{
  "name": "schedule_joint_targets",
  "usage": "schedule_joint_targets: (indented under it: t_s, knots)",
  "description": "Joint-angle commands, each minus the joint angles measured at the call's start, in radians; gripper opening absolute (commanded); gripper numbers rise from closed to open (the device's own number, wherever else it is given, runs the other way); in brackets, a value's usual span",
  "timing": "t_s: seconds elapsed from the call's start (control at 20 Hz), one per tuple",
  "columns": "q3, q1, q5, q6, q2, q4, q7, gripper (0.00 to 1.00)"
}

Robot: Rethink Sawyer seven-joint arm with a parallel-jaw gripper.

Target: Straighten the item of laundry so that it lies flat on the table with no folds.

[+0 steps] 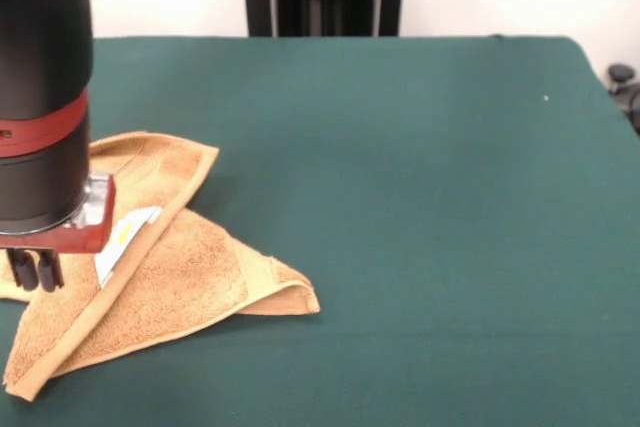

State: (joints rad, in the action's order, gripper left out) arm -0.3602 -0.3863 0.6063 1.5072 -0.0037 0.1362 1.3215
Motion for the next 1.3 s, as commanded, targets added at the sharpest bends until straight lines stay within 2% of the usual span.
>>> schedule_joint_targets:
  t_s: [0.05,0.45,0.75,1.0,1.3]
  knots:
    - [-0.188,-0.012,0.083,0.017,0.027,0.030,-0.341,0.00]
    - [-0.244,-0.041,0.111,-0.061,0.053,0.056,-0.345,0.00]
    - [-0.266,-0.066,0.062,-0.128,0.067,0.099,-0.303,0.00]
    - [-0.312,-0.080,0.061,-0.136,0.080,0.099,-0.286,0.00]
    - [-0.392,-0.093,0.099,-0.128,0.095,0.086,-0.270,0.00]
